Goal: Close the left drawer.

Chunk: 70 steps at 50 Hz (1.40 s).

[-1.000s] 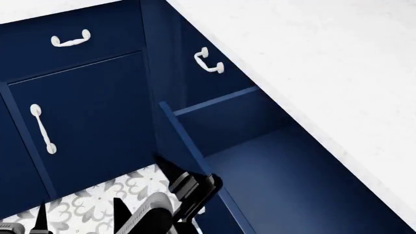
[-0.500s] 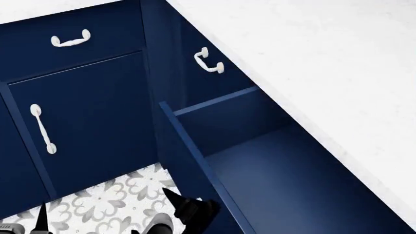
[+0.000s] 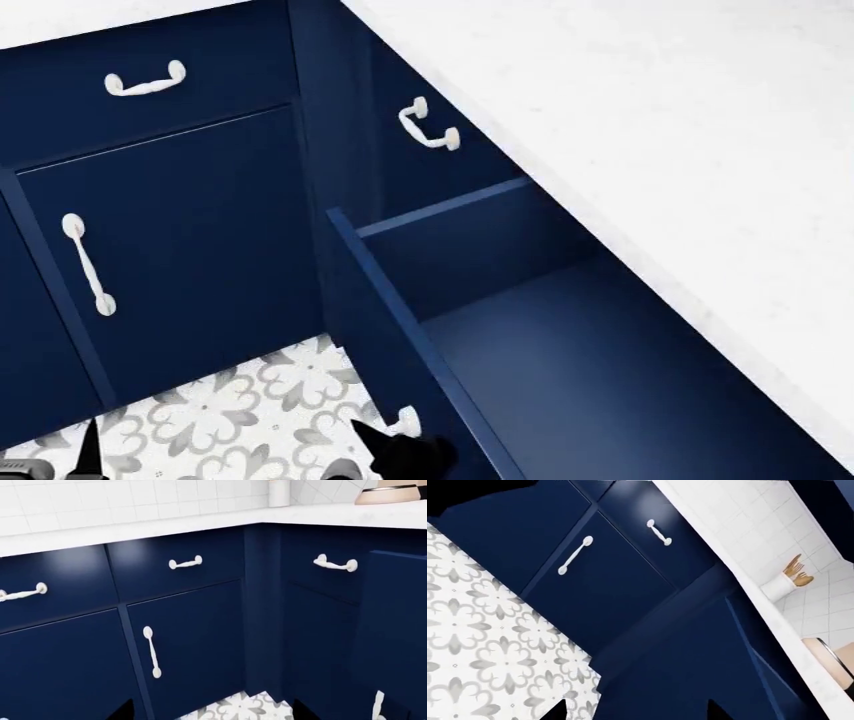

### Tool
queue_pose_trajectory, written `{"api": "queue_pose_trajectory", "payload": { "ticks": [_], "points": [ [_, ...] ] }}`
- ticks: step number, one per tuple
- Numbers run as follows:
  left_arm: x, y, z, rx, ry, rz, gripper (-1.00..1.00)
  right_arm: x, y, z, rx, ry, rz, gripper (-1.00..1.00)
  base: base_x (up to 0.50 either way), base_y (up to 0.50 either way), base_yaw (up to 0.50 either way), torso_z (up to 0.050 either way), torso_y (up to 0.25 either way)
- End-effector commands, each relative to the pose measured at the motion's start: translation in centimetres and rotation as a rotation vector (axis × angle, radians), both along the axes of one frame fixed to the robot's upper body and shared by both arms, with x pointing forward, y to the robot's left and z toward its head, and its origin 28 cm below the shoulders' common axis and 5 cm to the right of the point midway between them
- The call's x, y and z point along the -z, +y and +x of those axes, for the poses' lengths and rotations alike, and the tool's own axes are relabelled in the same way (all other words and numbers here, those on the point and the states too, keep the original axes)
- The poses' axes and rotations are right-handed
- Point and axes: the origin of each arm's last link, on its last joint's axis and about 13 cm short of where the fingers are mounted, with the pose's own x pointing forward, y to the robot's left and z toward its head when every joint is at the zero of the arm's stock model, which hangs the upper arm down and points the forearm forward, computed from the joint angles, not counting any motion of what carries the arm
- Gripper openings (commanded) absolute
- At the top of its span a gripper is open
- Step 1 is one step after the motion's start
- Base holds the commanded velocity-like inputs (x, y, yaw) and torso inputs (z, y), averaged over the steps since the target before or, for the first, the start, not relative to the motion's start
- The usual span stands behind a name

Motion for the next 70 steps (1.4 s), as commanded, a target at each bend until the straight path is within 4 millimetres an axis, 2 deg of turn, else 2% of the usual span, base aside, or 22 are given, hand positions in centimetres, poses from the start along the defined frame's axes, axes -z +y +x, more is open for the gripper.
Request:
{"api": "queue_pose_trajectory", "payload": {
  "ticks": [1,12,49,70],
  "points": [
    [0.3,0.0,0.3,0.003,0.009,0.000,1.00,2.7,-0.7,0.6,0.045,0.062,-0.051,1.00,0.00,0.00,0.00,0.000,0.000],
    [0.5,0.0,0.3,0.004,0.013,-0.003,1.00,3.9,-1.1,0.8,0.072,0.091,-0.075,1.00,0.00,0.00,0.00,0.000,0.000],
    [0.6,-0.1,0.7,0.007,0.015,-0.009,1.00,5.7,-3.0,2.1,0.213,0.140,-0.093,1.00,0.00,0.00,0.00,0.000,0.000],
    [0.7,-0.3,1.0,0.014,0.022,-0.004,1.00,6.6,-4.7,3.7,0.339,0.133,-0.097,1.00,0.00,0.00,0.00,0.000,0.000]
  ]
}}
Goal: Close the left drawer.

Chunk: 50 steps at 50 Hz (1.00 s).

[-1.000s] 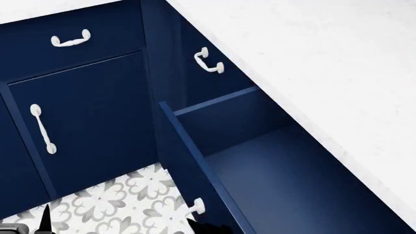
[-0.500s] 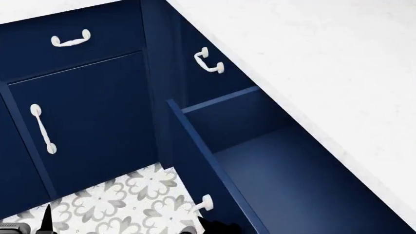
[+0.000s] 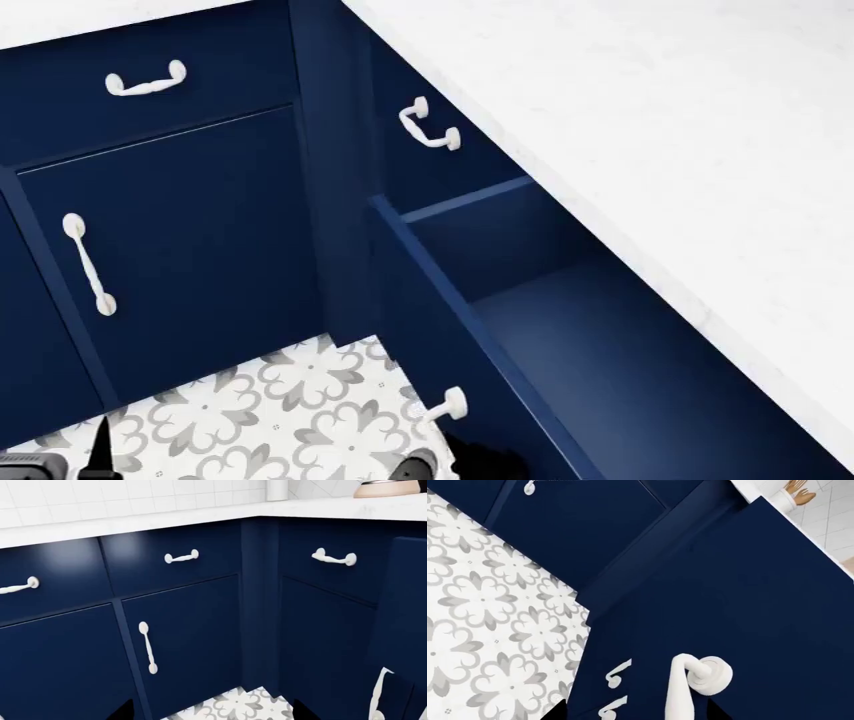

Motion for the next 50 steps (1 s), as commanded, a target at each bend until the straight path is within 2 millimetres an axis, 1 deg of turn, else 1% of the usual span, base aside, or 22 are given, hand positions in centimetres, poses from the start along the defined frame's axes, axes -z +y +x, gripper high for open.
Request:
{"api": "queue_pose_trajectory", "payload": {
  "ticks": [1,13,29,33,50],
  "points": [
    [0.0,-0.2,0.1,0.006,0.003,0.002,1.00,1.0,-2.1,0.5,0.116,0.024,-0.021,1.00,0.00,0.00,0.00,0.000,0.000],
    [0.0,-0.2,0.2,0.004,0.004,0.005,1.00,1.3,-3.0,1.1,0.174,0.016,-0.025,1.00,0.00,0.00,0.00,0.000,0.000],
    [-0.1,-0.2,0.0,0.003,0.004,0.007,1.00,1.0,-4.0,1.9,0.241,-0.002,-0.032,1.00,0.00,0.00,0.00,0.000,0.000],
    [-0.3,-0.2,0.3,0.007,0.002,0.010,1.00,1.0,-4.3,1.9,0.257,-0.002,-0.030,1.00,0.00,0.00,0.00,-0.002,0.000],
    [-0.3,-0.4,0.5,0.013,0.006,0.019,1.00,2.0,-5.8,2.0,0.336,0.017,-0.041,1.00,0.00,0.00,0.00,0.000,0.000]
  ]
}}
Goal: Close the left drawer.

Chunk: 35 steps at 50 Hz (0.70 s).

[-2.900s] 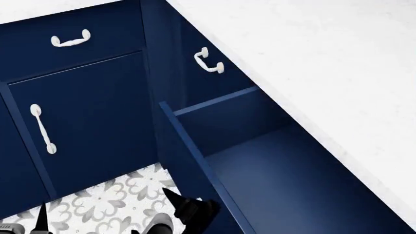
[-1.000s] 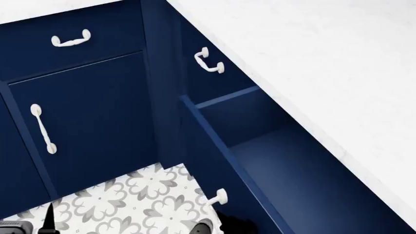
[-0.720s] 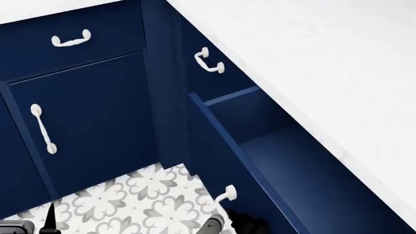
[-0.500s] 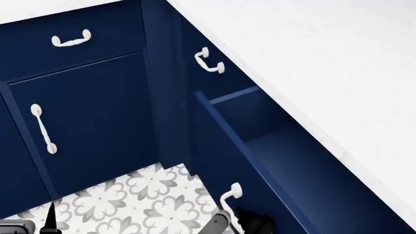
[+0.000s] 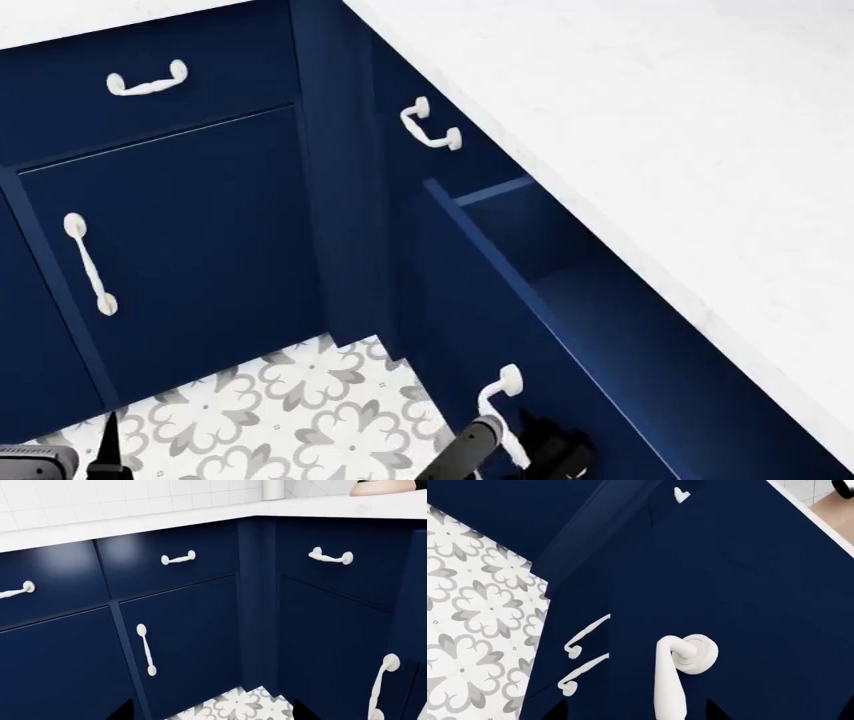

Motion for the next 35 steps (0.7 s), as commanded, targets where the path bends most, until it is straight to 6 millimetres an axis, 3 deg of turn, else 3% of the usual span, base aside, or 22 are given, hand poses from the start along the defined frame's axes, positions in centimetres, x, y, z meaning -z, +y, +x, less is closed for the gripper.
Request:
{"api": "queue_pose_trajectory", "payload": {
  "ticks": [1,35],
  "points": [
    [0.0,-0.1,0.1,0.001,0.002,0.003,1.00,1.1,-3.0,-0.6,0.154,0.042,-0.007,1.00,0.00,0.00,0.00,0.000,0.000],
    [0.2,0.1,0.0,-0.004,0.005,-0.012,1.00,1.2,-5.8,-1.1,0.308,0.043,-0.075,1.00,0.00,0.00,0.00,-0.001,0.000]
  ]
}}
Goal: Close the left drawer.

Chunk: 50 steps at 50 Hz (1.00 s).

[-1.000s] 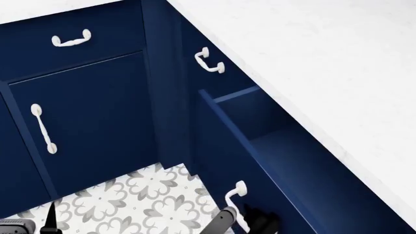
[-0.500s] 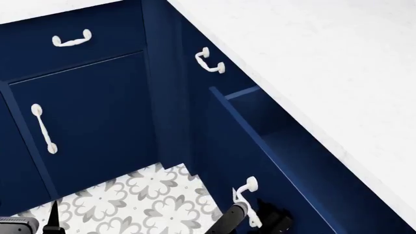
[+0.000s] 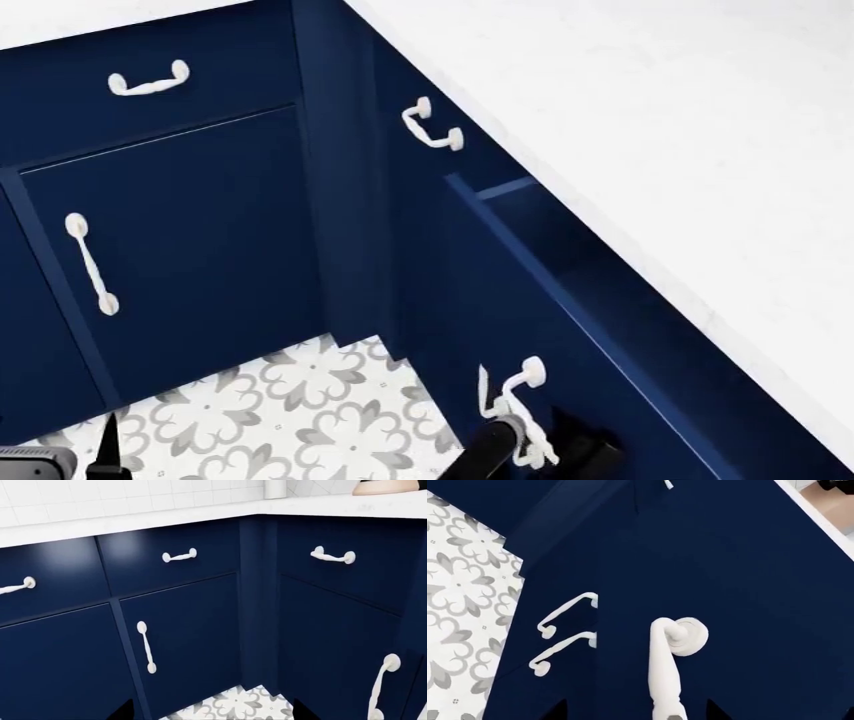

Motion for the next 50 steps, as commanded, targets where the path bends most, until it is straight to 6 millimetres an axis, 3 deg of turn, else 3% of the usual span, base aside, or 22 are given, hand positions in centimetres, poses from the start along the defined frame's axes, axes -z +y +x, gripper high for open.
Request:
{"api": "queue_pose_trajectory", "payload": {
  "ticks": [1,50],
  "points": [
    [0.0,0.0,0.1,0.001,0.001,0.001,1.00,1.0,-4.3,-1.3,0.248,0.047,0.016,1.00,0.00,0.00,0.00,0.000,0.000],
    [-0.1,0.0,0.3,0.000,0.001,0.002,1.00,0.7,-7.1,-1.7,0.404,0.029,-0.051,1.00,0.00,0.00,0.00,0.000,0.000]
  ]
}}
